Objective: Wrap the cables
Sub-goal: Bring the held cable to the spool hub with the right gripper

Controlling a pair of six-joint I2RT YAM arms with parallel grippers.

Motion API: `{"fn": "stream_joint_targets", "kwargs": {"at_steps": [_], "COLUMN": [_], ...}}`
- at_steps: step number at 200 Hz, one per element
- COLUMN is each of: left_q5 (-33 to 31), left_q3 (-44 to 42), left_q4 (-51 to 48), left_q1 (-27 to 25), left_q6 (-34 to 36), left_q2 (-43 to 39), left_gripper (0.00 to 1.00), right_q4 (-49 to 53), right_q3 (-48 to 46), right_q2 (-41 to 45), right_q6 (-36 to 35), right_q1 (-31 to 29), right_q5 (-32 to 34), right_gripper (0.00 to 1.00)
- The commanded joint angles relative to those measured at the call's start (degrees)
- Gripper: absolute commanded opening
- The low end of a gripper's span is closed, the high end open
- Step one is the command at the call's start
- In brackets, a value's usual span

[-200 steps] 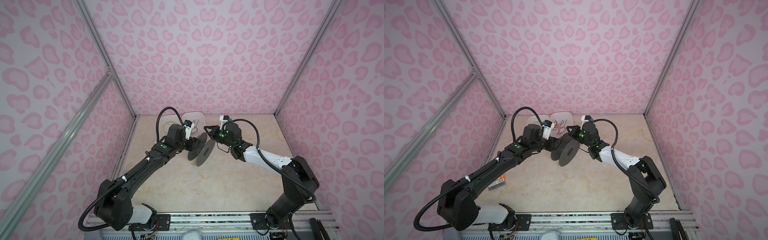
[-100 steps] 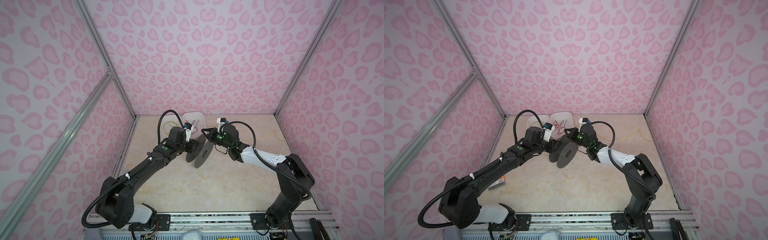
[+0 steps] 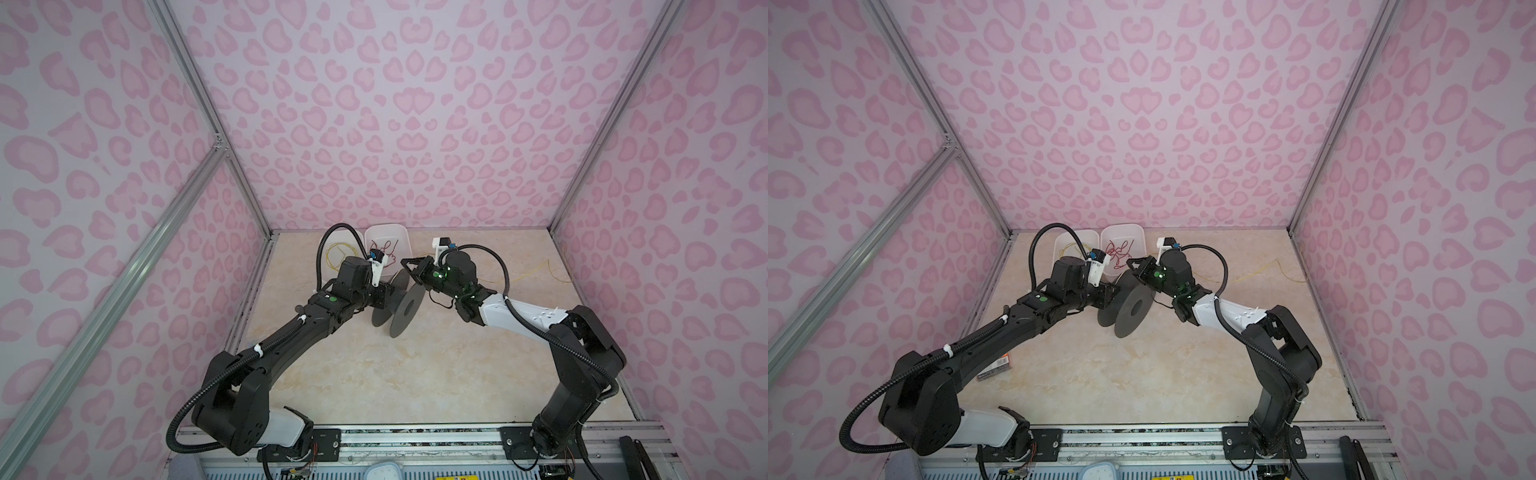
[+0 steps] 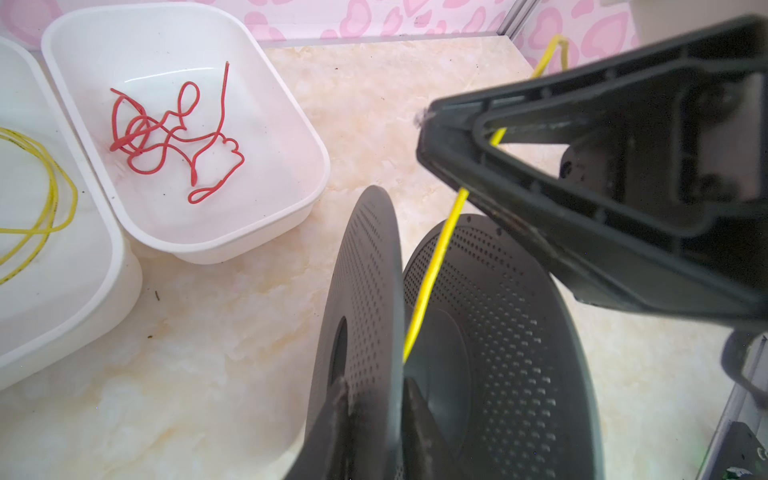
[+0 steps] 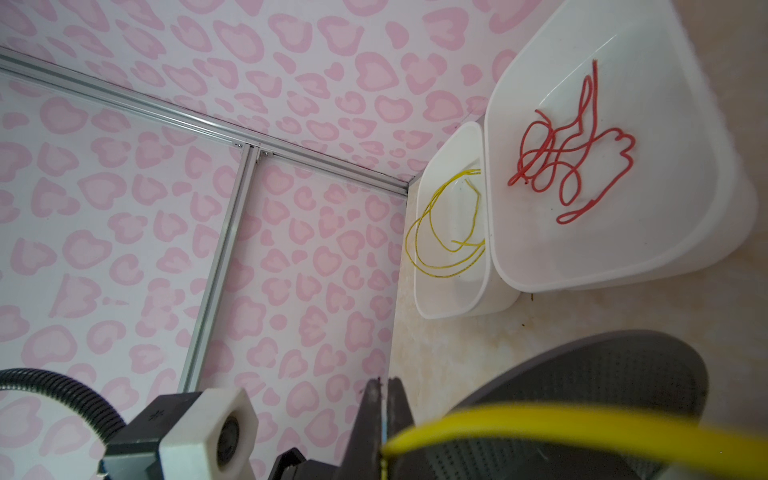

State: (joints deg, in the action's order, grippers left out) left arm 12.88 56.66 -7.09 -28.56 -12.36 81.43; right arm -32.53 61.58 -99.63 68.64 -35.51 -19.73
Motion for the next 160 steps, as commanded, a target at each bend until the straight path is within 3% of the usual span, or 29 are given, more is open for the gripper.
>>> {"fn": "stream_joint_targets", "kwargs": {"at_steps": [1,63,128,160], "left_q5": [-0.62,-1.7,-2.66,-3.13], "left_q3": [-0.33,0.38,1.07,1.17], "left_q4": [1.95,3.22,0.03,-0.29], "left_q1": [0.08,0.01,0.02,0.04], "left_q6": [0.83,0.48,2.07,1.73], "left_q2": [0.48,1.96,3.41,2.71], "left_gripper": [0.25,0.22,0.04,0.03], "right_q4": [-2.73,-3.99,-5.19,-5.82], "right_q3": [0.04,-0.95,-1.98,-2.27], "right_q2": [-0.58,-0.74,-1.02,-1.25], "right_q6": [0.59,1.37,1.9,2.34], "right_q1": [-0.07,0.16,0.44,0.62], "right_q5": [-0.58,-1.12,-1.28,-1.72], "right_gripper": [0.0,0.0,0.0,0.0]}}
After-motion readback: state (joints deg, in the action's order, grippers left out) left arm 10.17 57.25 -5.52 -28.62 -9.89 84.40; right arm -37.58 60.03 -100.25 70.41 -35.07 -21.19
